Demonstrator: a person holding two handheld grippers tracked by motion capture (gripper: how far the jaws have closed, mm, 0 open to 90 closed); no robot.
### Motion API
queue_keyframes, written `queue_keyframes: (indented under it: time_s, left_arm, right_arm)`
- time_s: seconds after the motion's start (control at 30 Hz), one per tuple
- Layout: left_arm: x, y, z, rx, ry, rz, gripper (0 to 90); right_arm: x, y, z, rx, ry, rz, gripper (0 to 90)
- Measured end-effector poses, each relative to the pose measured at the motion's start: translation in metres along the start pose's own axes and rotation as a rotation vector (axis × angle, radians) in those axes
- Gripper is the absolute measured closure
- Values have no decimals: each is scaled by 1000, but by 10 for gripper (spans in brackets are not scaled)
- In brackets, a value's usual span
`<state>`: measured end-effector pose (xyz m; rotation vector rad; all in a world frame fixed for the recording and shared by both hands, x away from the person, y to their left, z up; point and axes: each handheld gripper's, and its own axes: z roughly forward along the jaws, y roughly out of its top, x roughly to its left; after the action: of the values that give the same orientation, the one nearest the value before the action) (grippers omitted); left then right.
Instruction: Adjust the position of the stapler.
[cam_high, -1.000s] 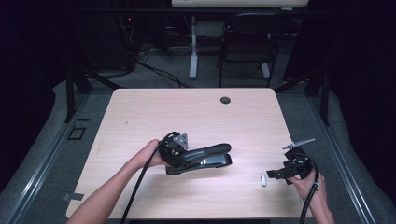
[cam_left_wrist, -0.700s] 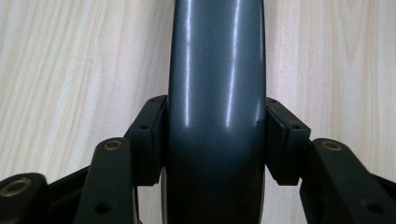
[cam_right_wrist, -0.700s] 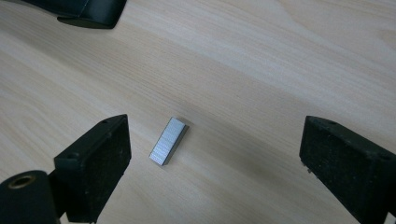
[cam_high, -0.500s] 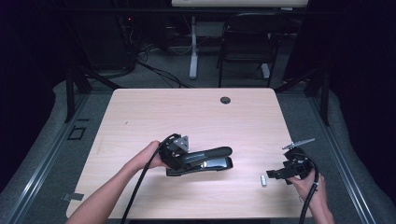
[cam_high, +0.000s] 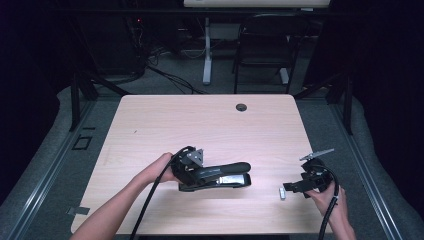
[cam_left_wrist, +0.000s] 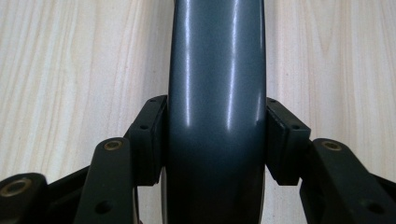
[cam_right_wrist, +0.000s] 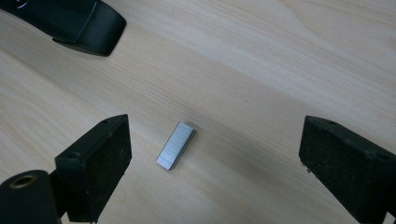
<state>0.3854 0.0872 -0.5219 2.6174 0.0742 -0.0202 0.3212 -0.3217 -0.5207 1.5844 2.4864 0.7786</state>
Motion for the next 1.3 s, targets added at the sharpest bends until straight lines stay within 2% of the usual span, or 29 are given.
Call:
queue_keyframes:
  time_s: [0.13,0.17,0.23,0.3,0.33,0.37,0.4,0.43,0.47,0.57,0.67,0.73,0.87,0.9,0.97,1.07,1.3]
  left_arm:
    - [-2,1,1,-1,3,8,480]
    - [-2,1,0,7,-22,12,480]
    - [-4,2,0,10,-27,16,480]
    - [-7,2,1,5,-8,23,480]
    - [-8,2,1,7,-11,24,480]
    - [-8,3,1,18,-31,29,480]
    - [-10,3,2,9,-13,29,480]
    - [-10,3,2,8,-13,30,480]
    - [-10,3,1,14,-31,30,480]
    - [-11,3,1,12,-39,31,480]
    - [-13,3,1,11,-34,35,480]
    - [-16,2,2,1,-8,34,480]
    - [-17,2,2,0,-12,33,480]
    - [-16,2,1,7,-35,34,479]
    - [-18,2,2,2,-11,31,480]
    - [-19,1,2,1,-17,30,479]
    - [-21,1,2,-6,-1,18,476]
  right_arm:
    - [2,1,-1,-7,5,-8,89]
    - [2,1,-1,-6,3,-9,90]
    - [2,1,0,-4,3,-7,90]
    - [3,1,0,-6,-6,-5,90]
    - [3,0,0,0,5,-9,90]
    - [3,0,0,-1,6,-8,90]
    - [3,0,0,-1,4,-8,90]
    - [3,0,0,-2,5,-8,90]
    - [3,0,0,-1,4,-8,91]
    - [4,0,0,0,2,-11,91]
    - [6,0,1,-3,0,-21,92]
    - [7,1,1,-9,-3,-18,93]
    - [9,1,1,1,-3,-31,95]
    - [10,1,1,0,-5,-28,95]
    - [11,1,1,-10,-5,-38,98]
    - [12,2,1,-7,-4,-43,100]
    - [16,2,1,-18,-10,-47,107]
